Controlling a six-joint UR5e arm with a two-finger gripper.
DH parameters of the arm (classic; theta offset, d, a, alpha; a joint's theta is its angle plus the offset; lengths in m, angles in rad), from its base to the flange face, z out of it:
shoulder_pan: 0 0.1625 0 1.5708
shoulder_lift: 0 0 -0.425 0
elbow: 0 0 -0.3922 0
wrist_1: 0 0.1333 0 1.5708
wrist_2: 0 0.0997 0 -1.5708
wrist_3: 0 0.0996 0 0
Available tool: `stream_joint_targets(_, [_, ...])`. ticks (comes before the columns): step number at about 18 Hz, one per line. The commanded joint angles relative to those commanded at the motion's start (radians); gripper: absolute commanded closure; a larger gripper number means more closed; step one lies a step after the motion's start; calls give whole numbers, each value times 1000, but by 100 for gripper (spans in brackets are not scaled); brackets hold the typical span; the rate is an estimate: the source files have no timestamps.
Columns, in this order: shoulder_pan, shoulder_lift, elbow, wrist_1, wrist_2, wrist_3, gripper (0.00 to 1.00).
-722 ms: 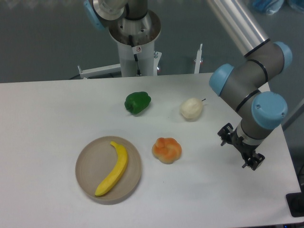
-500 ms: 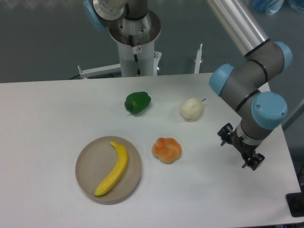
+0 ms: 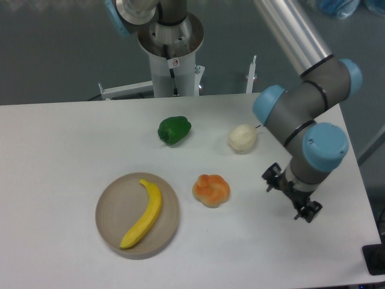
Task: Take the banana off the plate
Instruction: 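Move the gripper over the plate and lower it onto the yellow banana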
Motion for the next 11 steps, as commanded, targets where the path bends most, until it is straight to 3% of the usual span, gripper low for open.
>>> stream_joint_targets(4, [-147, 5, 0, 9, -8, -238, 0])
stream_joint_targets(7, [-216, 5, -9, 9, -23, -306, 0])
stream_joint_targets(11, [-298, 21, -80, 18, -20, -375, 0])
